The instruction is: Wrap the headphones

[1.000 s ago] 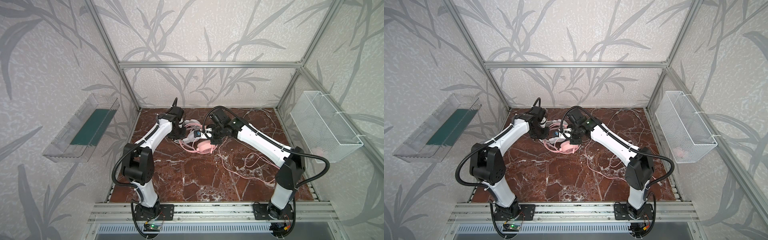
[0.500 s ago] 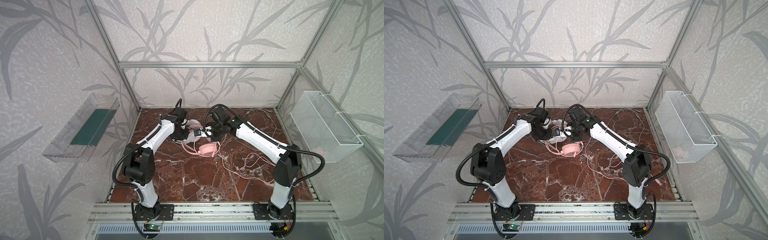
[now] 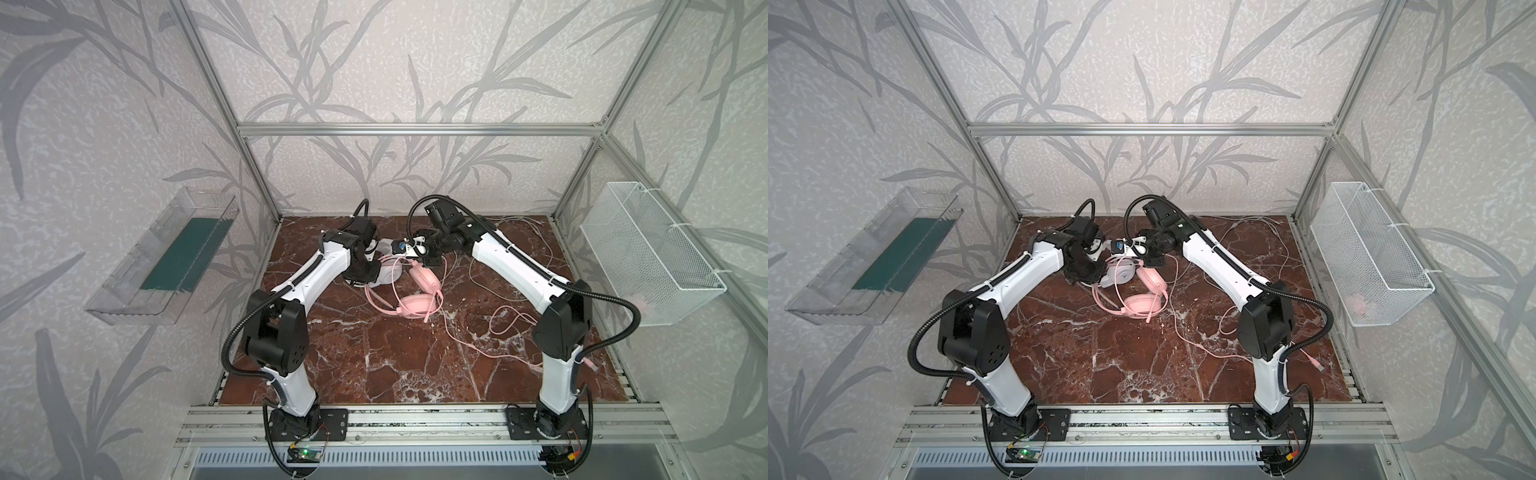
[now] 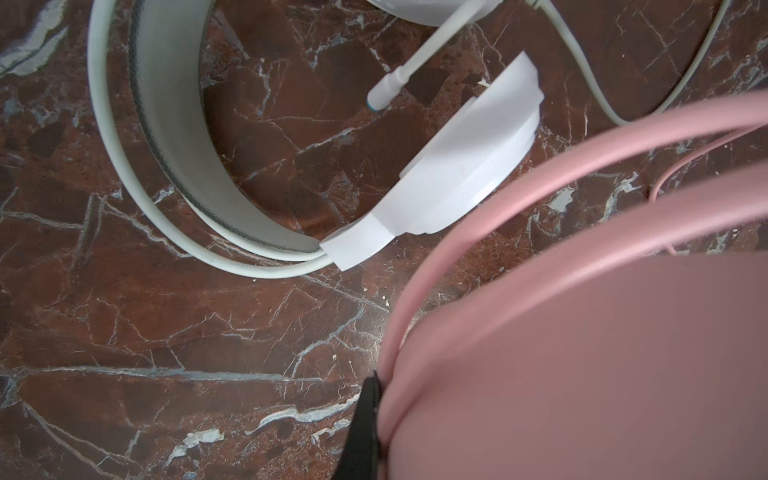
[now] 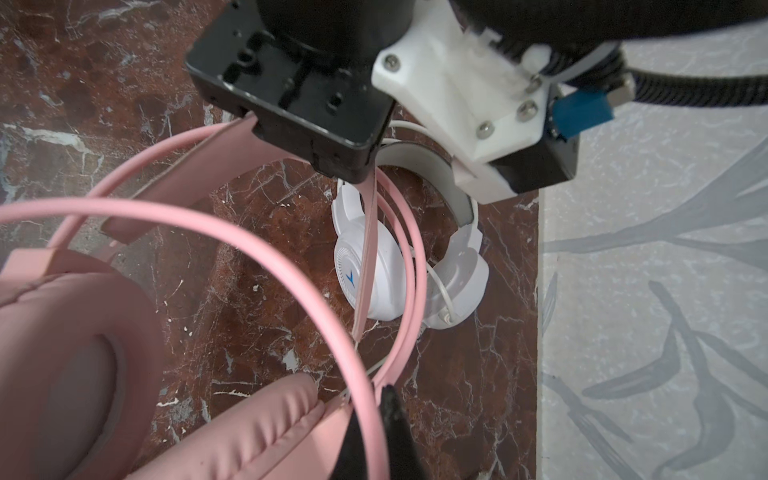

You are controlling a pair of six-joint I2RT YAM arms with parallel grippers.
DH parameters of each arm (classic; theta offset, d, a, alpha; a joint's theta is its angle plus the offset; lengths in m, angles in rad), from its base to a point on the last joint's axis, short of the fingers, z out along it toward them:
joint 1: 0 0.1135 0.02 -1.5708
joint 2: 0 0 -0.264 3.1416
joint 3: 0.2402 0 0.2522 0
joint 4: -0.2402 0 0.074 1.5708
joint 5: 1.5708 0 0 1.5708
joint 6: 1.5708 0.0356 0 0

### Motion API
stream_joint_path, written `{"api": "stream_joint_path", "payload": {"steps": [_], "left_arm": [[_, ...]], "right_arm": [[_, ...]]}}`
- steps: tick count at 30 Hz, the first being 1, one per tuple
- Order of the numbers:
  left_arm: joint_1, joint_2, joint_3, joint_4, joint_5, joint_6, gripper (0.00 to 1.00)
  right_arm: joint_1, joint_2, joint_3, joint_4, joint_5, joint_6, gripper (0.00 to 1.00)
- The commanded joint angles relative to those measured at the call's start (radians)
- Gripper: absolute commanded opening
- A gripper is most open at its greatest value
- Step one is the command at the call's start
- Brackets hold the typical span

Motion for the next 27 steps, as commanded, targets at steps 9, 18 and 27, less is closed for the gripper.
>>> {"api": "stream_joint_path", "payload": {"steps": [9, 18, 27], "left_arm": [[-0.003, -0.072, -0.024, 0.012, 0.065, 0.011, 0.0], [-0.003, -0.076, -0.034, 0.023, 0.091, 0.01, 0.0], [0.005, -0.091, -0.063, 0.052, 0.126, -0.011, 0.0]], "right_arm": [[-0.027, 0.02, -0.017, -0.001, -0.113, 0.096, 0.28], [-0.114, -0.069, -0.16, 0.227, -0.249, 0.325, 0.55], [-0.272, -0.196, -0.385, 0.592, -0.324, 0.812, 0.73]]}}
